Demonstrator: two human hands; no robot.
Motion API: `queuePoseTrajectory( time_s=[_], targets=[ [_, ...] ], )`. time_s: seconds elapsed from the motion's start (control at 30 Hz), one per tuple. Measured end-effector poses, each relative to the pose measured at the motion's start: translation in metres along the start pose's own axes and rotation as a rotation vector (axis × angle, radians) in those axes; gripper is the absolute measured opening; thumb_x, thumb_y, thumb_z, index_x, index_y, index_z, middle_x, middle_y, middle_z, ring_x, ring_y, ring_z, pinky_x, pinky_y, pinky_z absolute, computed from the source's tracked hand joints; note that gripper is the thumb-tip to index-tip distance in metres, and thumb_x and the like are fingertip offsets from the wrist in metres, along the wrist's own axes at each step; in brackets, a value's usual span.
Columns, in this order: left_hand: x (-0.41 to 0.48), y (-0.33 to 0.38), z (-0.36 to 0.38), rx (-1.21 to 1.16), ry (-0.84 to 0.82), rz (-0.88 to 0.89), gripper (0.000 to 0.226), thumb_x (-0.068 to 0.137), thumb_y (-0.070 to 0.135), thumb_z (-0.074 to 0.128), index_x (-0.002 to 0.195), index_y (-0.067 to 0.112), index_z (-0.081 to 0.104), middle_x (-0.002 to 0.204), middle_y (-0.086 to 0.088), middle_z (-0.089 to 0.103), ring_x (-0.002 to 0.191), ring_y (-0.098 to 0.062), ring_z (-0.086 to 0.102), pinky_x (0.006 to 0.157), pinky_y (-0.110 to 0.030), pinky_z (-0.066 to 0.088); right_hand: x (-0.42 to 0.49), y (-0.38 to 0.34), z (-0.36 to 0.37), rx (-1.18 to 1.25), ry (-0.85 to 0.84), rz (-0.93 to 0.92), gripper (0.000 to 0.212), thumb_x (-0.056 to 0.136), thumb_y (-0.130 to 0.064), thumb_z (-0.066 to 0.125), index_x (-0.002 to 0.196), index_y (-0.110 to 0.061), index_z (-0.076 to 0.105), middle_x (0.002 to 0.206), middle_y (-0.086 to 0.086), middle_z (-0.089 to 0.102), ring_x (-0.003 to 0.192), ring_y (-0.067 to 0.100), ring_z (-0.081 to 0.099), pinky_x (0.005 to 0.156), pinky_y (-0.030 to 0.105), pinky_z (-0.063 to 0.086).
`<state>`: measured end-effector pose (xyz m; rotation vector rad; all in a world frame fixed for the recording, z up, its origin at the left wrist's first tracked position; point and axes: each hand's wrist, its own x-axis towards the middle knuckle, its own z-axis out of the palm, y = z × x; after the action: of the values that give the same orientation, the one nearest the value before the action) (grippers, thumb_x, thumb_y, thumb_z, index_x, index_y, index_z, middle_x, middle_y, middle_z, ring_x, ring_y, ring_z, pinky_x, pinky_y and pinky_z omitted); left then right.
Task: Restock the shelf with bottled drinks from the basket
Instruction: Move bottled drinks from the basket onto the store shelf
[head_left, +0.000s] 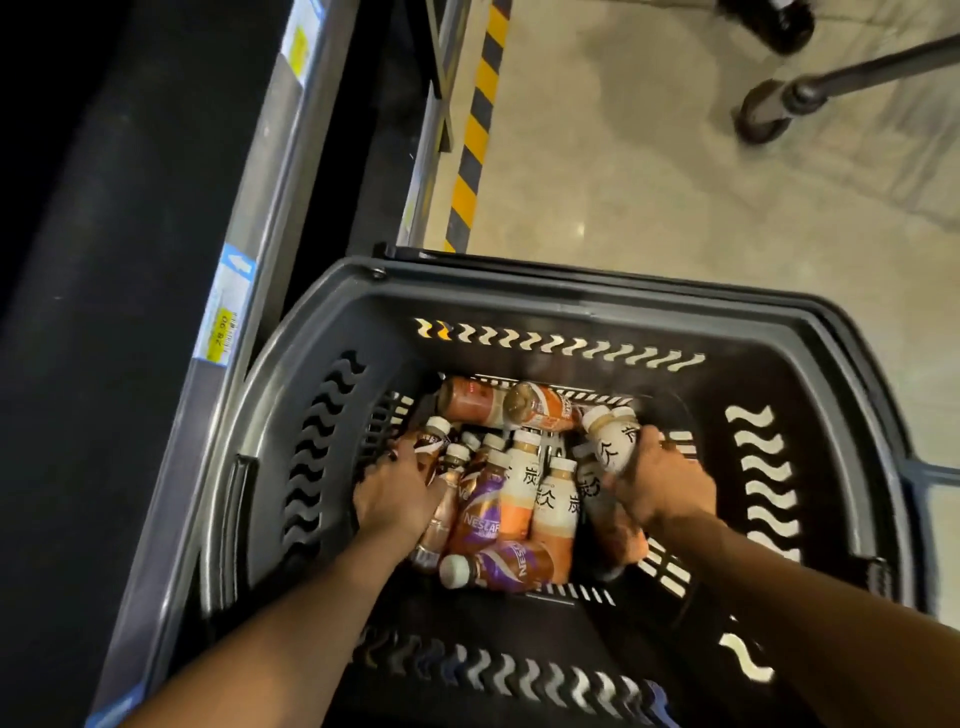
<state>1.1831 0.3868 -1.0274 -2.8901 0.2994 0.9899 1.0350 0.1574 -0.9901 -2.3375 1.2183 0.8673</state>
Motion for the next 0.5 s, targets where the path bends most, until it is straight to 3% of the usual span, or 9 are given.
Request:
queuePoseTrajectory(
  time_s=[0.1, 0.23, 0.3, 0.4, 0.5],
  targets=[
    [-0.043, 0.011, -0.032, -0.246, -0.044, -0.041, 0.065, 0.084, 0.053, 0.065, 0.138, 0.027, 0.04, 0.117, -0.008, 0.065, 0.109, -0.03, 0.062, 0.081, -0.037, 0.048, -0.049, -0.001, -0.028, 0.223, -0.04, 0.032, 0.058, 0.085, -0.053, 0.066, 0.124, -0.019, 0.04, 0.099, 0.004, 0.066, 0.085, 0.026, 0.061, 0.07, 0.03, 0.04],
    [-0.115, 0.033, -0.106, -0.783, -0.2, -0.045, 0.052, 0.086, 0.031, 0.073, 0.132, 0.021, 0.05, 0.119, 0.001, 0.065, 0.107, -0.019, 0.061, 0.088, -0.031, 0.048, -0.132, -0.015, -0.088, 0.621, -0.019, 0.066, 0.054, 0.08, -0.049, 0.073, 0.119, -0.024, 0.044, 0.1, -0.001, 0.062, 0.088, 0.022, 0.061, 0.076, 0.028, 0.042],
    [-0.161, 0.04, -0.156, -0.907, -0.243, -0.036, 0.047, 0.085, 0.03, 0.074, 0.126, 0.019, 0.054, 0.118, 0.002, 0.063, 0.103, -0.015, 0.059, 0.089, -0.029, 0.045, -0.178, -0.023, -0.125, 0.764, -0.012, 0.052, 0.05, 0.079, -0.044, 0.075, 0.116, -0.026, 0.046, 0.097, -0.006, 0.06, 0.08, 0.013, 0.056, 0.077, 0.026, 0.041],
    [-0.24, 0.044, -0.238, -1.027, -0.222, -0.005, 0.044, 0.085, 0.031, 0.074, 0.122, 0.017, 0.056, 0.115, -0.001, 0.066, 0.103, -0.017, 0.062, 0.086, -0.03, 0.048, -0.251, -0.034, -0.188, 0.917, 0.026, 0.047, 0.06, 0.073, -0.05, 0.078, 0.122, -0.025, 0.054, 0.102, -0.006, 0.069, 0.093, 0.017, 0.065, 0.082, 0.029, 0.048],
    [-0.33, 0.039, -0.336, -1.138, -0.159, 0.059, 0.033, 0.085, 0.031, 0.075, 0.113, 0.023, 0.06, 0.106, 0.002, 0.07, 0.096, -0.012, 0.066, 0.076, -0.025, 0.049, -0.334, -0.041, -0.268, 1.045, 0.083, 0.01, 0.05, 0.072, -0.05, 0.079, 0.112, -0.028, 0.059, 0.1, -0.006, 0.071, 0.091, 0.015, 0.067, 0.081, 0.033, 0.053]
  ],
)
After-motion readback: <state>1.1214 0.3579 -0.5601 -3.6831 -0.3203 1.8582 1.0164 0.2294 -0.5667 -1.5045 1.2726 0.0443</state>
